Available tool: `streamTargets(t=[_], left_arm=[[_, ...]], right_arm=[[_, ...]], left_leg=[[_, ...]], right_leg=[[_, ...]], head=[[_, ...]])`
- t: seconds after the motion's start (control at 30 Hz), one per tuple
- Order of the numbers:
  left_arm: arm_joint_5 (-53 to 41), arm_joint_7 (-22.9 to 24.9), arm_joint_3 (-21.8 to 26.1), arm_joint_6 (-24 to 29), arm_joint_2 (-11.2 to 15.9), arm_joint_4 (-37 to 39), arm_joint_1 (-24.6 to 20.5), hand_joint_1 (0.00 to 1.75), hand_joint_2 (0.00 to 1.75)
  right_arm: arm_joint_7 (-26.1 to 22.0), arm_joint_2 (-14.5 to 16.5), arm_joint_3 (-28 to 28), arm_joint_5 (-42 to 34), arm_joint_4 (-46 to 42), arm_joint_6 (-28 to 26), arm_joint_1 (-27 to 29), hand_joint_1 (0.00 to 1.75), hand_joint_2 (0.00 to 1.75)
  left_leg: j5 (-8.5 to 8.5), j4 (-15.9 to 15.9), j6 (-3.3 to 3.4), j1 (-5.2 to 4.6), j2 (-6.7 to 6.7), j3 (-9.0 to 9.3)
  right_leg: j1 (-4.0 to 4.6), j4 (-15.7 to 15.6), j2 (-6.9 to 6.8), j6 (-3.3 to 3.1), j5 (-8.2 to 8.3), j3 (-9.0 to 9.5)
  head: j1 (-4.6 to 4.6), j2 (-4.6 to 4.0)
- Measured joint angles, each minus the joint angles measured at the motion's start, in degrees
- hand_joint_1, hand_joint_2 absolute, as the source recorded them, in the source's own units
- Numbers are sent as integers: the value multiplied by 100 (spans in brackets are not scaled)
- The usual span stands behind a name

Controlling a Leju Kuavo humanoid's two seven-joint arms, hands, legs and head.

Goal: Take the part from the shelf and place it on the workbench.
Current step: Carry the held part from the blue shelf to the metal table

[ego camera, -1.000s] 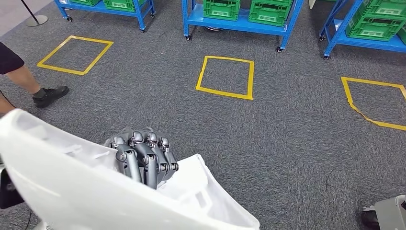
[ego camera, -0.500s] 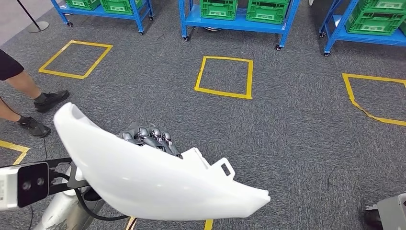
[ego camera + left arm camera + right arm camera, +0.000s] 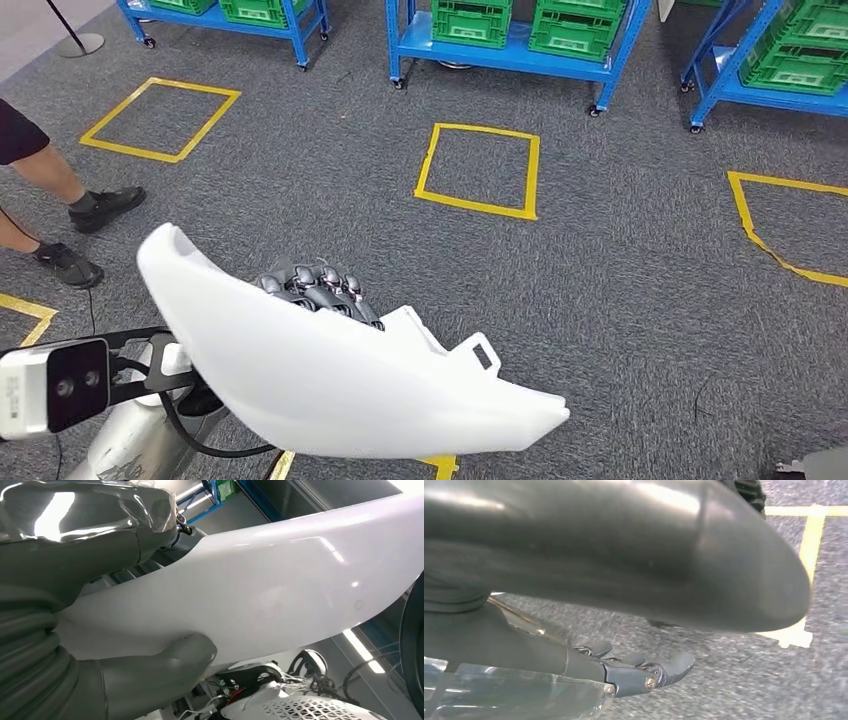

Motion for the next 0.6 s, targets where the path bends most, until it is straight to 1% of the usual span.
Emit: streamTargets(t=[0.03,0.07,0.1,0.13,0.17,0.2,0.23,0.27,0.3,0.33,0.37,0.4,0.43,0.47,0.5,0.53,0.6], left_arm=[[-3,-2,-2,0,1,8,6,175,175],[-6,-5,-4,-1,4,18,14,175,175],[-10,-9,-3,-3,8,25,15,175,175],[-15,-11,-2,-5,11,27,13,175,175],[-17,-16,1,-8,12,24,8,175,175],[-19,-20,4,-10,10,16,-3,175,175],[-21,-22,3,-13,8,10,-8,175,175],[-17,-27,4,-16,7,7,-12,175,175],[-17,-30,5,-18,8,8,-13,175,175],[-16,-32,7,-19,11,10,-9,175,175],[-14,-34,8,-19,16,11,-6,175,175],[-15,-34,9,-17,20,13,-1,175,175],[-15,-34,9,-17,23,13,3,175,175],[-15,-34,9,-16,26,13,5,175,175],[-15,-33,9,-13,28,13,5,175,175],[-15,-31,9,-8,31,13,6,175,175],[-15,-17,10,9,42,15,13,175,175]], right_arm=[[-2,-1,0,1,13,-3,8,0,0],[-5,0,0,2,30,-5,13,0,0],[-10,-2,0,3,47,-8,16,0,0],[-12,1,2,10,64,-9,16,0,0],[-15,2,3,17,76,-9,8,0,0],[-16,0,5,24,81,-9,-2,0,0],[-19,-4,6,30,84,-9,-8,0,0],[-22,-14,6,30,85,-9,-9,0,0],[-24,-23,6,31,86,-9,-8,0,0],[-26,-33,6,30,86,-9,-3,0,0],[-25,-37,6,31,86,-9,1,0,0],[-25,-37,6,32,88,-9,6,0,0],[-25,-35,6,33,91,-9,10,0,0],[-25,-31,6,34,98,-9,14,0,0],[-25,-26,6,35,105,-9,17,0,0],[-25,-21,6,35,115,-9,22,0,0],[-25,32,5,35,161,-12,26,0,0]], left_leg=[[-102,4,-33,-1,-1,95],[-218,19,-67,-9,0,185],[-328,26,-99,-18,3,250],[-422,33,-126,-23,6,313],[-468,68,-144,-17,7,357],[-446,167,-160,-2,11,333],[-360,387,-183,16,15,253],[-234,761,-220,31,21,48],[-156,1216,-262,46,27,-245],[-180,1655,-301,57,34,-571],[-345,1997,-328,68,37,-908],[-613,2168,-336,75,38,-1196],[-884,2180,-331,73,38,-1416],[-1059,2055,-310,60,37,-1573],[-1035,1810,-262,30,36,-1675],[-727,1464,-177,-21,34,-1730],[523,653,40,-166,-23,-1742]], right_leg=[[-28,-386,-12,103,271,66],[-45,-723,-44,156,557,138],[-42,-955,-64,131,777,209],[-36,-1073,-78,64,910,255],[-17,-1076,-77,-51,891,294],[-10,-1062,-46,-142,828,349],[-16,-1058,-25,-190,768,410],[-17,-1056,-8,-227,693,497],[-21,-1059,6,-251,609,602],[-19,-1065,14,-265,515,709],[-18,-1069,29,-272,414,825],[-19,-1072,51,-276,310,947],[-19,-1076,78,-277,204,1083],[-19,-1084,107,-275,97,1227],[-16,-1103,132,-273,-9,1374],[-17,-1142,149,-271,-105,1500],[-11,-1274,180,-243,-265,1740]], head=[[7,0],[18,-1],[23,-1],[20,-2],[13,-2],[-2,-2],[-10,-1],[-14,-1],[-16,0],[-16,0],[-19,0],[-17,0],[-19,0],[-17,0],[-18,0],[-20,0],[-11,-1]])
